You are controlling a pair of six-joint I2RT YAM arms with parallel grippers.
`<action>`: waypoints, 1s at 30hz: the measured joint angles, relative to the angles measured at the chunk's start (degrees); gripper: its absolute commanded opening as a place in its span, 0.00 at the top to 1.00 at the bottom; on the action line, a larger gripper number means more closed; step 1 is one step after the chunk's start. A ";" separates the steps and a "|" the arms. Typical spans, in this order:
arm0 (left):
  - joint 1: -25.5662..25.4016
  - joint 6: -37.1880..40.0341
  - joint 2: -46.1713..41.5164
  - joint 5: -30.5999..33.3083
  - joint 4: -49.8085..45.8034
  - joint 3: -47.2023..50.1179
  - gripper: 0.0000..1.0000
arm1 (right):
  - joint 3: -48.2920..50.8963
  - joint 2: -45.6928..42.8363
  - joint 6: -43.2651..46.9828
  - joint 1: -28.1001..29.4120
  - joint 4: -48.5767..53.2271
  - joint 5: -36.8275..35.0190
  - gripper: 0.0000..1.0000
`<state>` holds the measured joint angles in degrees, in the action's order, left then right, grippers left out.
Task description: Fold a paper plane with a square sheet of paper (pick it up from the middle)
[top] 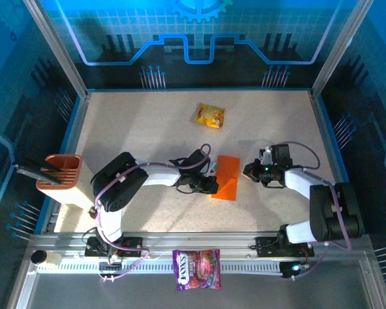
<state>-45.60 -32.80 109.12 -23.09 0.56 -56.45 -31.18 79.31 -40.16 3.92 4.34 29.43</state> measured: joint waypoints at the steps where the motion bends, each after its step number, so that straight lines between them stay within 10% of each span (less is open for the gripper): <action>1: -0.52 -0.61 -0.39 0.61 -0.11 0.28 1.00 | 0.00 -1.07 0.15 0.63 0.44 -0.09 0.93; 18: 0.13 4.35 -1.53 7.26 -10.23 -11.02 0.95 | 2.71 -10.03 -4.63 12.15 12.41 -5.60 0.60; 30: 0.72 7.48 5.11 7.82 -11.08 -12.39 0.99 | 4.83 -9.38 -13.92 20.59 11.47 -8.02 0.55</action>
<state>-44.88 -25.32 114.24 -15.27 -10.52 -68.84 -26.35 69.93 -54.08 24.51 15.81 21.41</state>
